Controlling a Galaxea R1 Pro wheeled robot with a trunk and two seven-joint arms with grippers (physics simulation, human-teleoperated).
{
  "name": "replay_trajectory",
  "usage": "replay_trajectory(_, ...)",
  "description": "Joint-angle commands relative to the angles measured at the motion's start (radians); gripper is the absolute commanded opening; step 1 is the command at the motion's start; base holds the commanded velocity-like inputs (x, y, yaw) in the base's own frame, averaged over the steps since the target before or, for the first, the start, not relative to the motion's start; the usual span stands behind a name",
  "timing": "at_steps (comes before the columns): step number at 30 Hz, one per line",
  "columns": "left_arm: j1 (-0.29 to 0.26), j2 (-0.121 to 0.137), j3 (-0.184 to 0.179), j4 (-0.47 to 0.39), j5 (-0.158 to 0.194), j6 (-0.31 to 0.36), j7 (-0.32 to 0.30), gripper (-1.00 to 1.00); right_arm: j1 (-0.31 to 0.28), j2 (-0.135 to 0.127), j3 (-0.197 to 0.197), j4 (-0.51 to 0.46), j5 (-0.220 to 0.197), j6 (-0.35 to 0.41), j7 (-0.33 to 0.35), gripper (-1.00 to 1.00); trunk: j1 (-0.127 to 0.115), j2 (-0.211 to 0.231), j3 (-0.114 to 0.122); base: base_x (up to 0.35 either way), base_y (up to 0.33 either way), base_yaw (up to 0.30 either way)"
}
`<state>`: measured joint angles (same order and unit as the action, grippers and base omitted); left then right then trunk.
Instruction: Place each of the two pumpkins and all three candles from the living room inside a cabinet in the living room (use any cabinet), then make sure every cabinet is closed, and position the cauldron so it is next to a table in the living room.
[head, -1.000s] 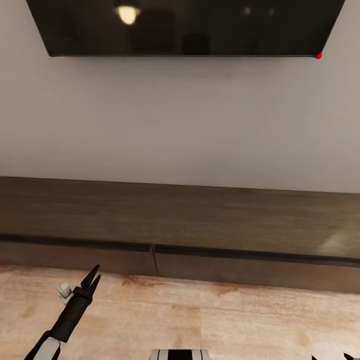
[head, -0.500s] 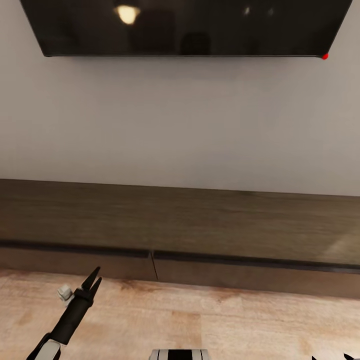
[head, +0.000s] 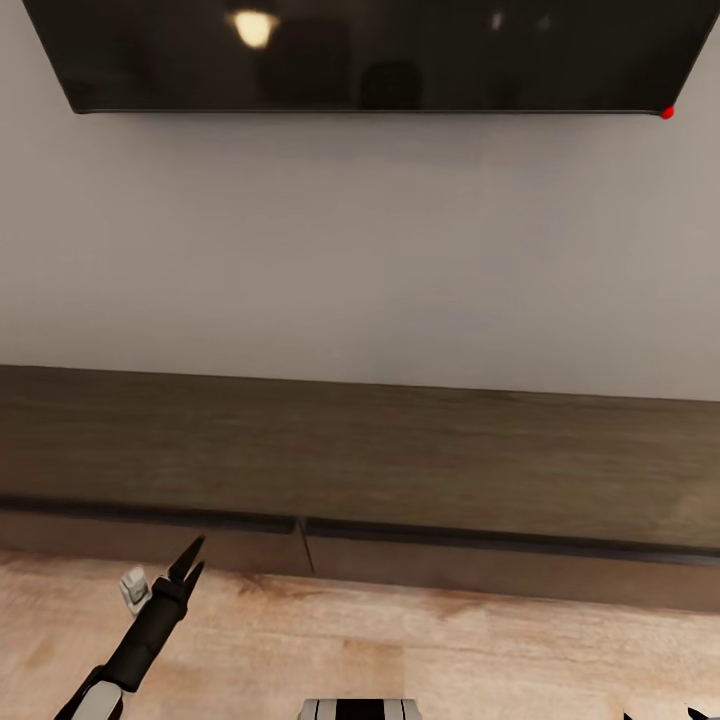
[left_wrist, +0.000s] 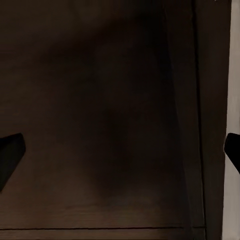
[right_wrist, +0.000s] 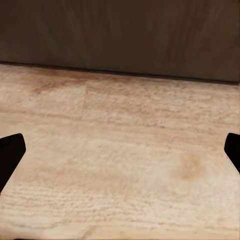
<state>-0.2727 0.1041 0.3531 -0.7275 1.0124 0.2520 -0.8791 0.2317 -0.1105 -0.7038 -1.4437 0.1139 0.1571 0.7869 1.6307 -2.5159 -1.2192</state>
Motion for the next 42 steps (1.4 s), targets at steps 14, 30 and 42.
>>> replay_trajectory(14,0.0,0.0,-0.001,0.0,0.008,0.013,0.028,1.0,0.0,0.0,-0.001,-0.001,0.004,0.005,0.005,1.0,0.0,0.0,-0.001,0.04,0.0,0.0)
replay_trajectory(30,0.0,-0.003,-0.003,-0.01,0.008,0.012,0.027,1.0,0.001,0.0,0.0,-0.001,0.004,0.005,0.005,1.0,0.0,0.0,-0.001,0.056,0.0,0.0)
replay_trajectory(42,0.0,-0.002,-0.003,-0.01,0.012,0.016,0.026,1.0,0.001,0.0,-0.001,0.0,0.004,0.005,0.005,1.0,0.0,0.0,-0.001,0.0,0.0,0.0)
